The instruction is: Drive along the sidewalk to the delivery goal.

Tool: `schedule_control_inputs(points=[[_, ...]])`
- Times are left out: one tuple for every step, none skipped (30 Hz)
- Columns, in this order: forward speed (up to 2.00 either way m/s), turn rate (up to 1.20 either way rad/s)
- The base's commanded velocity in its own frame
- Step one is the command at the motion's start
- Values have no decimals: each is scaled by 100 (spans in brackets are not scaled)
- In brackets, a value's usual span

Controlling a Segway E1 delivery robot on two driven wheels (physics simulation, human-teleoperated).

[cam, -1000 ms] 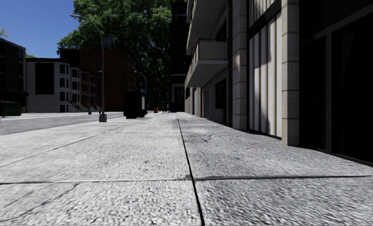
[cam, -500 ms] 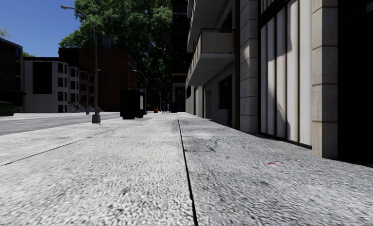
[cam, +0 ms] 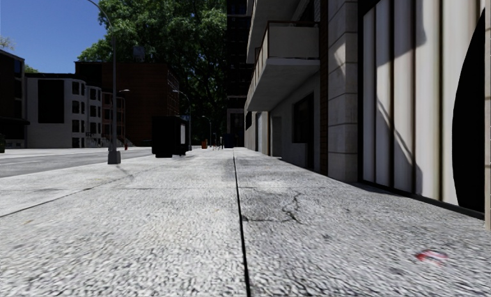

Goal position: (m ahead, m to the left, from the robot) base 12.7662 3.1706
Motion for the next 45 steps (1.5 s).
schedule_control_inputs(points=[[200, 0], [200, 0], [200, 0], [200, 0], [200, 0], [200, 0], [200, 0], [200, 0], [200, 0], [200, 0], [200, 0], [200, 0], [200, 0], [200, 0], [200, 0], [200, 0], [200, 0], [200, 0], [200, 0], [200, 15], [200, 27], [200, 48], [200, 72], [200, 92], [200, 92], [200, 98], [200, 100], [200, 100], [200, 100], [200, 82], [200, 57], [200, 32], [200, 9], [200, 9], [200, 0], [200, 0], [200, 0], [200, 0], [200, 0], [200, 0], [200, 0], [200, 0], [200, 0], [200, 0], [200, 0]])
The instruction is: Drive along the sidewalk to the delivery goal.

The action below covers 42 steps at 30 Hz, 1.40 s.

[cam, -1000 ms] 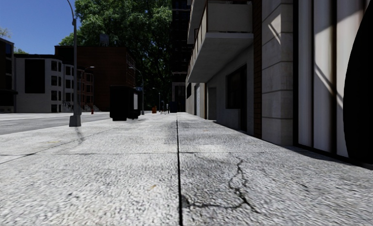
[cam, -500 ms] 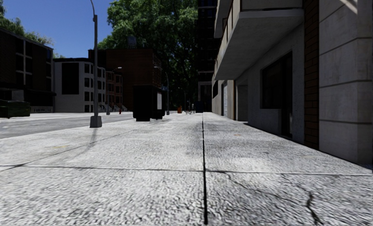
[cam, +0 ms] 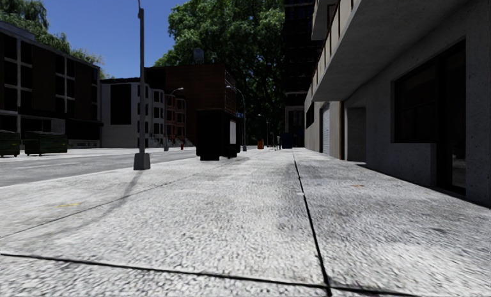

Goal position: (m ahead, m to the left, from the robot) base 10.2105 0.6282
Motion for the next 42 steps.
schedule_control_inputs(points=[[200, 0], [200, 0], [200, 0], [200, 0], [200, 0], [200, 8], [200, 32], [200, 55], [200, 79], [200, 91], [200, 91], [200, 95], [200, 97], [200, 97], [200, 97], [200, 52], [200, 8], [200, 2], [200, 0], [200, 0], [200, 0], [200, 0], [200, 0], [200, 0], [200, 0], [200, 0], [200, 0], [200, 0], [200, 0], [200, 0], [200, 0], [200, 0], [200, 0], [200, 0], [200, 0], [200, 0], [200, 0], [200, 0], [200, 0], [200, 0], [200, 0], [200, 0]])
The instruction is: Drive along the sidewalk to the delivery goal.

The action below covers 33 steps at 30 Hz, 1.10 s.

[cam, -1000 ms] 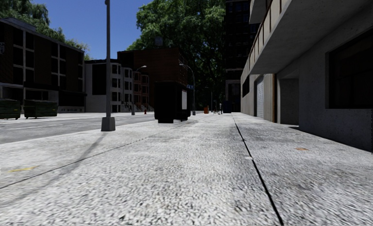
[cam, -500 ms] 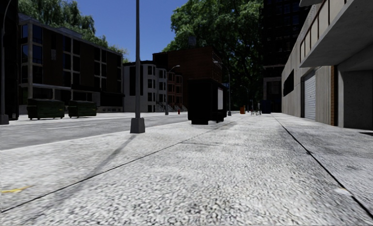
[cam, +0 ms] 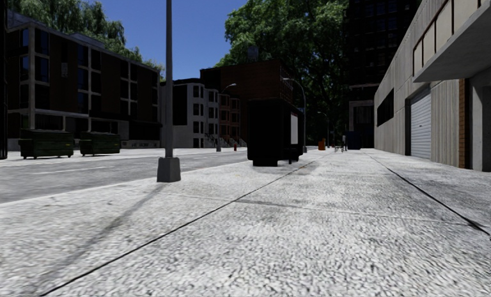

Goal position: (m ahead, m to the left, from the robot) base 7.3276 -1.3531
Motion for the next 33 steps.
schedule_control_inputs(points=[[200, 8], [200, 8], [200, 21], [200, 35], [200, 48], [200, 52], [200, 47], [200, 47], [200, 19], [200, 6], [200, 2], [200, 1], [200, 1], [200, 1], [200, 0], [200, 0], [200, 0], [200, 0], [200, 0], [200, 0], [200, 0], [200, 0], [200, 0], [200, 0], [200, 0], [200, 0], [200, 0], [200, 0], [200, 0], [200, 0], [200, 0], [200, 0], [200, 0]])
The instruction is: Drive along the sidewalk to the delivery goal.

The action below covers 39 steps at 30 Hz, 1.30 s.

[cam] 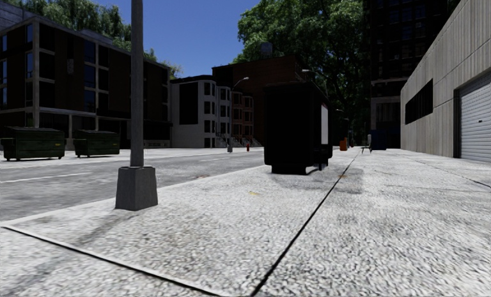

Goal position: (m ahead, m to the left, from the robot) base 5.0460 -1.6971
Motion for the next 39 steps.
schedule_control_inputs(points=[[200, 0], [200, 0], [200, 0], [200, 0], [200, 0], [200, 0], [200, 0], [200, 0], [200, 0], [200, 0], [200, 0], [200, 0], [200, 0], [200, 0], [200, 0], [200, 0], [192, 0], [187, 0], [181, 0], [173, 0], [173, 0], [168, 0], [166, 0], [166, 0], [166, 0], [164, 0], [163, 0], [160, 0], [157, 0], [154, 0], [154, 0], [149, 0], [145, 0], [143, 0], [142, 0], [142, 0], [142, 0], [142, 0], [142, 0]])
